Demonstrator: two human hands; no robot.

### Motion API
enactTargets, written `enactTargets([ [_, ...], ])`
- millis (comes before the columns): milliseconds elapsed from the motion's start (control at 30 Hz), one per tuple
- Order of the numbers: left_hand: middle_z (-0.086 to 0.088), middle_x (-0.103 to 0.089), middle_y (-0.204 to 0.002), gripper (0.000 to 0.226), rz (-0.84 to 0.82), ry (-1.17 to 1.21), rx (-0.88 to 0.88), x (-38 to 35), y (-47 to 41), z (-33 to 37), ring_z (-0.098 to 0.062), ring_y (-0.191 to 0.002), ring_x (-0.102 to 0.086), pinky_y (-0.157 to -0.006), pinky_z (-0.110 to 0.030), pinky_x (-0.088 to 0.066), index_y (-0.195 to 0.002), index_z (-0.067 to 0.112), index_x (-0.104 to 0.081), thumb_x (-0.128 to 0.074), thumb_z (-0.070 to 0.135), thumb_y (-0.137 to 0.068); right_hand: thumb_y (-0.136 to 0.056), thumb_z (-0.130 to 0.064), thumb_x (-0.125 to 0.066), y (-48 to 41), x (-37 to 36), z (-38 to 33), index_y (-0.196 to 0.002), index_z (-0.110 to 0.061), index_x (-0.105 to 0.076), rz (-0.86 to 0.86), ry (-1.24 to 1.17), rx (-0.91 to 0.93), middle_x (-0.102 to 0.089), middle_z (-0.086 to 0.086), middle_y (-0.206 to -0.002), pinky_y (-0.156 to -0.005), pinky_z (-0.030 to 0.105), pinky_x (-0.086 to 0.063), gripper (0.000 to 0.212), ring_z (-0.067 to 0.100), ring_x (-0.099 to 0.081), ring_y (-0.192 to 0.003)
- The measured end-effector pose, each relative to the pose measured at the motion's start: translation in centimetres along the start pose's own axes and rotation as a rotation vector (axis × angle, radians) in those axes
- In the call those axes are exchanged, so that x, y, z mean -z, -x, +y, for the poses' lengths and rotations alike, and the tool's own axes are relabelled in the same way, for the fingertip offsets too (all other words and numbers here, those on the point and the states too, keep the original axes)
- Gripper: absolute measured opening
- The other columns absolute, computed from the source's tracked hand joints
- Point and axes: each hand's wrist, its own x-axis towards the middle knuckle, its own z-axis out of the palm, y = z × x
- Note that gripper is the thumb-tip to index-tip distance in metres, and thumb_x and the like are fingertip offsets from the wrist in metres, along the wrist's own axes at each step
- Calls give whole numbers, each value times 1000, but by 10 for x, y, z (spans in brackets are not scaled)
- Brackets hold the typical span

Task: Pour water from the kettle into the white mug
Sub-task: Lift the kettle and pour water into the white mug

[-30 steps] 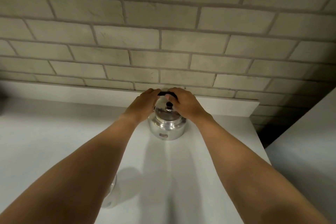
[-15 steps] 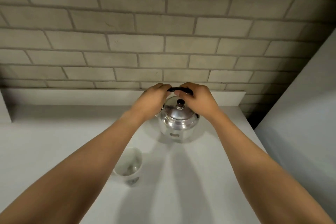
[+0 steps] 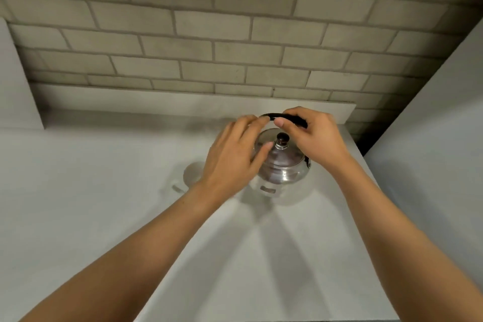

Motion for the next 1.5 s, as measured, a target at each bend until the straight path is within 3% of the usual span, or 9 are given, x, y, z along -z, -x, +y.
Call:
enactTargets([
  [167,-6,-54,-155,58,-131,-93,33,-25,56,21,-33,-130,-57,-100,-51,-53,-153,20,-53,-60,46,-102,-93,-57,-66,18,4,-3,-102,-33,-77,-52,20,58,-74,-15,-81,-66,8,-45,28,0,-66,-81],
  [333,-4,-31,-172,75,-242,-94,150,-36,72,29,-33,-155,-34,-122,-50,-36,-164,20,-32,-42,61,-103,-93,-57,-64,30,-1,-10,-102,-34,-76,-106,14,112,-73,-23,-82,-67,7,-46,28,-3,-67,-82],
  [433,-7,-24,-174,79,-254,-48,217,-37,79,28,-31,-160,-22,-130,-46,-24,-165,13,-27,-44,60,-104,-94,-56,-65,35,-5,-15,-102,-33,-76,-126,0,132,-73,-25,-85,-68,6,-45,26,-4,-67,-84],
  [700,-3,-21,-175,76,-223,83,338,-29,86,28,-28,-162,-15,-123,-44,-33,-166,14,-25,-50,53,-105,-95,-53,-66,30,-8,-44,-108,-28,-79,-178,63,223,-73,-21,-85,-72,6,-45,30,2,-69,-83],
  [867,-5,-23,-174,74,-185,176,363,-28,80,31,-28,-162,-18,-126,-46,-30,-165,11,-27,-53,49,-106,-96,-50,-67,20,-5,-63,-110,-20,-80,-200,174,296,-80,-3,-94,-78,27,-53,36,16,-71,-85],
  [1000,-7,-27,-173,74,-142,225,368,-30,78,32,-27,-161,-21,-128,-44,-25,-164,8,-30,-54,47,-106,-96,-50,-67,12,-2,-74,-107,-21,-80,-241,235,301,-78,-4,-88,-71,26,-43,34,15,-64,-77],
  [1133,-6,-27,-173,74,-88,307,387,-32,75,32,-23,-161,-20,-129,-38,-25,-164,9,-30,-55,47,-106,-95,-51,-68,5,0,-87,-108,-20,-80,-268,268,325,-79,2,-87,-76,37,-54,36,22,-69,-78],
  [1300,-4,-27,-172,74,-23,411,427,-32,72,34,-16,-159,-24,-125,-29,-29,-164,12,-27,-53,50,-106,-96,-54,-64,-8,-3,-104,-111,-23,-80,-357,380,391,-77,4,-85,-76,43,-55,39,25,-69,-80],
  [1500,-5,-27,-172,73,12,505,458,-32,68,36,-18,-159,-24,-127,-39,-30,-165,14,-27,-52,50,-106,-96,-55,-62,-18,-6,-121,-114,-24,-79,-436,437,417,-78,3,-90,-78,45,-56,39,25,-69,-86],
])
